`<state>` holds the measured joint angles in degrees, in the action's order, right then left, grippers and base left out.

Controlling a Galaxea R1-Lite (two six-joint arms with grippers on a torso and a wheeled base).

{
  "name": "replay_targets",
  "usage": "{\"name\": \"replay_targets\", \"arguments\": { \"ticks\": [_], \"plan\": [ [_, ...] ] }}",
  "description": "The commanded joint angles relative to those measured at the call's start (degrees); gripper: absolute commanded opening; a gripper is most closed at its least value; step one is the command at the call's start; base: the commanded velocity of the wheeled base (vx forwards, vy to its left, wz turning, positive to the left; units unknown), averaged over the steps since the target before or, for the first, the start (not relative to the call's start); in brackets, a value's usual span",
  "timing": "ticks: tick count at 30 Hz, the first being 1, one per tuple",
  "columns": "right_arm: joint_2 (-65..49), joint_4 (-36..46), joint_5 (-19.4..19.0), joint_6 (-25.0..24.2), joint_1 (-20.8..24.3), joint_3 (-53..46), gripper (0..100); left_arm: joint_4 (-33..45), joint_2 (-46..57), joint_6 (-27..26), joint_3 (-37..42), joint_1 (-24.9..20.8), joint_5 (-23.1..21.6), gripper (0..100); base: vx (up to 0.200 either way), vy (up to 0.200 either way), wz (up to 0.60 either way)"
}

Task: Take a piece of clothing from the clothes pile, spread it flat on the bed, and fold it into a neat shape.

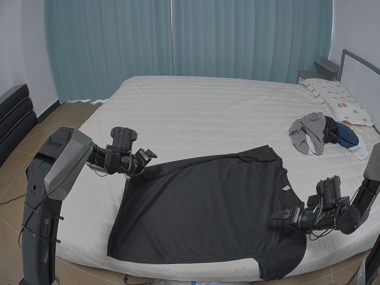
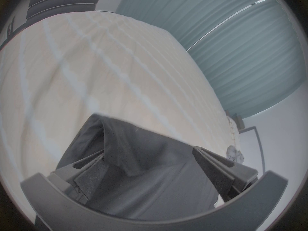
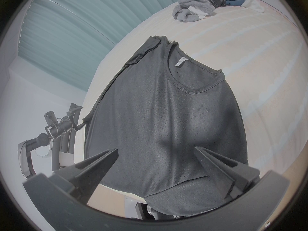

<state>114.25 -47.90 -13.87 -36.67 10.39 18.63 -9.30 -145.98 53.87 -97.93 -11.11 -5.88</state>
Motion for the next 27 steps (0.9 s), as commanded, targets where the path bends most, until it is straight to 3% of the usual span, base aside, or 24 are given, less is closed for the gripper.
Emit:
{"name": "replay_targets", "arguments": {
  "ticks": [1, 5, 10, 14, 20, 27],
  "plan": [
    [0.5, 0.0, 0.0, 0.0, -0.1, 0.1, 100, 0.2, -4.3, 6.0, -9.7, 3.3, 0.4, 100, 0.0, 0.0, 0.0],
    [2.0, -3.8, 0.2, 0.0, -0.1, -0.7, 100, -0.7, -6.4, 10.0, -16.6, 7.4, 3.9, 100, 0.0, 0.0, 0.0],
    [4.6, -8.8, 0.5, 0.0, 0.0, -1.6, 100, -5.7, -7.1, 11.6, -16.6, 11.3, 3.5, 100, 0.0, 0.0, 0.0],
    [4.8, -9.7, 0.5, -0.1, 0.0, -1.7, 100, -5.9, -8.3, 11.2, -16.6, 11.8, 3.3, 100, 0.0, 0.0, 0.0],
    [3.5, -10.6, 0.5, -2.7, 0.0, -1.8, 100, -5.6, -9.4, 7.0, -15.8, 10.9, -1.1, 100, 0.0, 0.0, 0.0],
    [3.2, -11.4, 0.5, -3.6, 0.6, -1.9, 100, -6.3, -10.6, -0.2, -14.0, 8.9, -1.2, 100, 0.0, 0.0, 0.0]
  ]
}}
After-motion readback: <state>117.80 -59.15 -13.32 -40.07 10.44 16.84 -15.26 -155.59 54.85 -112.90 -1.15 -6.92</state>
